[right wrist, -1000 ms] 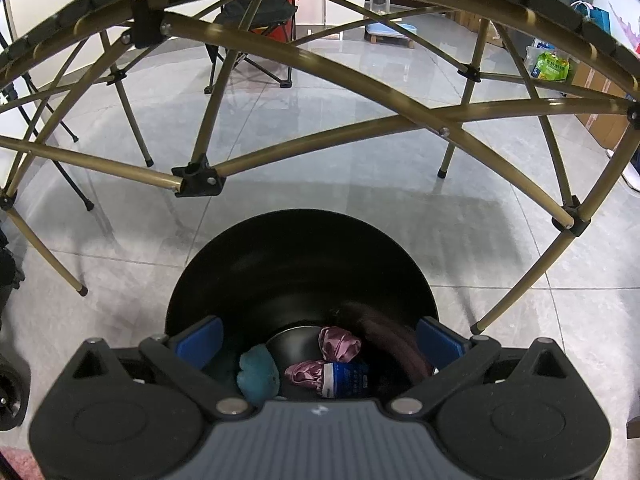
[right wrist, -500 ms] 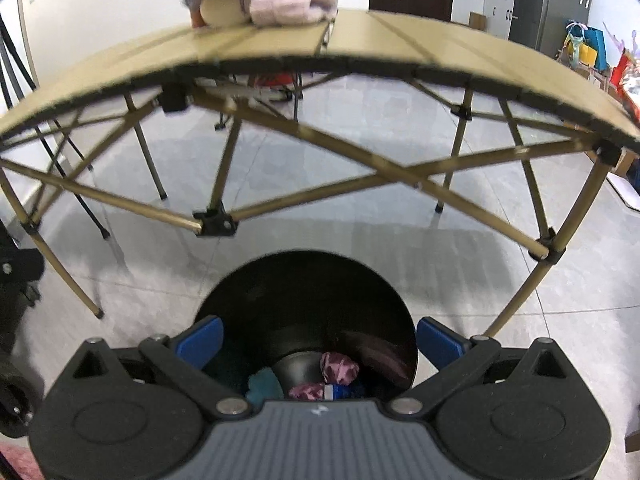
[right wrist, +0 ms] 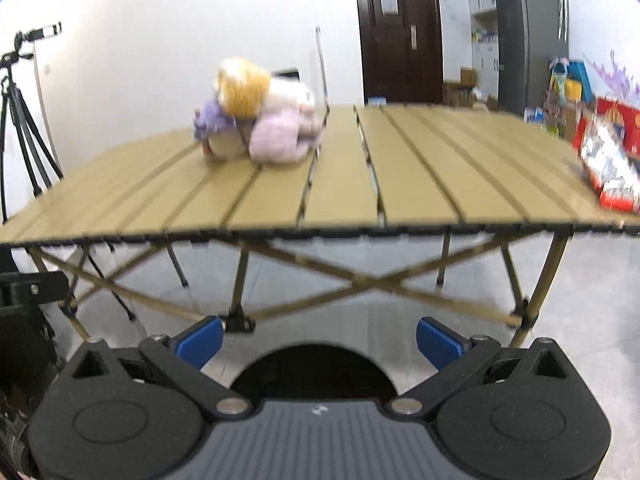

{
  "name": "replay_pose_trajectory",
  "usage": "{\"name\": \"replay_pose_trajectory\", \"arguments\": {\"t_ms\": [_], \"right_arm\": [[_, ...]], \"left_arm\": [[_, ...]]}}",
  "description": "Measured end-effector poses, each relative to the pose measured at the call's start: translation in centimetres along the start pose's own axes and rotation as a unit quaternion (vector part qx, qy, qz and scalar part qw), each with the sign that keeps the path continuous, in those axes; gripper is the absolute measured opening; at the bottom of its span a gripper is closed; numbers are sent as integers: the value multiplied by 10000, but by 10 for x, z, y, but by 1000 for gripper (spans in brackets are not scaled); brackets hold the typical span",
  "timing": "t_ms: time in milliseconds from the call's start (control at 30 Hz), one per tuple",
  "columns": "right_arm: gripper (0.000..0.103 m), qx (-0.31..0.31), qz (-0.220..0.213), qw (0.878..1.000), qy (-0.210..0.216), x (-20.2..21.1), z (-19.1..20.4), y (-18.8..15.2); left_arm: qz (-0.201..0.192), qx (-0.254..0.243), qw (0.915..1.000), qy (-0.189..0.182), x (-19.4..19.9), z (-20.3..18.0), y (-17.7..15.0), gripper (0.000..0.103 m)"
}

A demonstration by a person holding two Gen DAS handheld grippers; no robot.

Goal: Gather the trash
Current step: 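Raise both tools and turn back toward the table, then close the right gripper on the pink plush towel and lift it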

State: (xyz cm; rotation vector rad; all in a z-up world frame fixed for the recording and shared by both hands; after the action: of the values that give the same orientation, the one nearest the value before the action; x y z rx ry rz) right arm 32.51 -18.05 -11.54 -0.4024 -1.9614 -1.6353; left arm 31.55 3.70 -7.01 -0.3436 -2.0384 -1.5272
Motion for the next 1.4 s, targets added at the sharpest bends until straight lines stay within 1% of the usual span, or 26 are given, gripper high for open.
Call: {"name": "replay_pose_trajectory", "arguments": {"t_ms": [167, 300, 433, 667, 800, 1000, 1133, 1233, 1300, 1400], "right_arm": [[103, 6, -383, 9993, -8, 13, -9, 21], [103, 61, -577, 9983, -51, 16, -15, 36], [103, 129, -726, 9973, -61, 15, -16, 50], [103, 330, -845, 9956, -220, -3, -15, 76], [103, 355, -924, 9947, -265, -16, -17, 92], [103, 277, -990, 9942, -308, -43, -17, 116], [103, 285, -942, 9946, -327, -66, -12, 129], [101, 280, -890, 9950, -345, -84, -7, 139], [98, 298, -830, 9955, -342, -96, -3, 144], [96, 363, -717, 9959, -423, -115, 4, 152]], "left_arm": [[-247, 15, 9997, 17, 6, -9, 17, 103], [-403, 21, 9992, 19, 6, -15, 30, 103], [-519, 50, 9986, 7, 1, -21, 41, 103], [-663, 102, 9977, -38, -15, -32, 62, 103], [-750, 134, 9971, -59, -27, -36, 75, 103], [-742, 210, 9970, -21, -49, -37, 92, 103], [-765, 235, 9968, 28, -62, -36, 103, 103], [-739, 284, 9969, 23, -73, -35, 111, 103], [-731, 305, 9969, 35, -80, -34, 115, 103], [-705, 340, 9969, 67, -91, -31, 121, 103]]}}
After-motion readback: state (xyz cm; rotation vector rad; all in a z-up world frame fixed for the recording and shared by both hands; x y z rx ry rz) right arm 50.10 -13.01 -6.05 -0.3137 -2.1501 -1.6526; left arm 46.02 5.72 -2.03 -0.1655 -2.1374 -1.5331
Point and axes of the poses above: each gripper's, at about its wrist camera, not at the fingertips, and x roughly against the way its jaws point, z to its left, y to its top, the point moved 4 cm from there along -x, roughly the way its jaws point, and after that the axes turned 15 degrees about x, right-handed, at the moved point
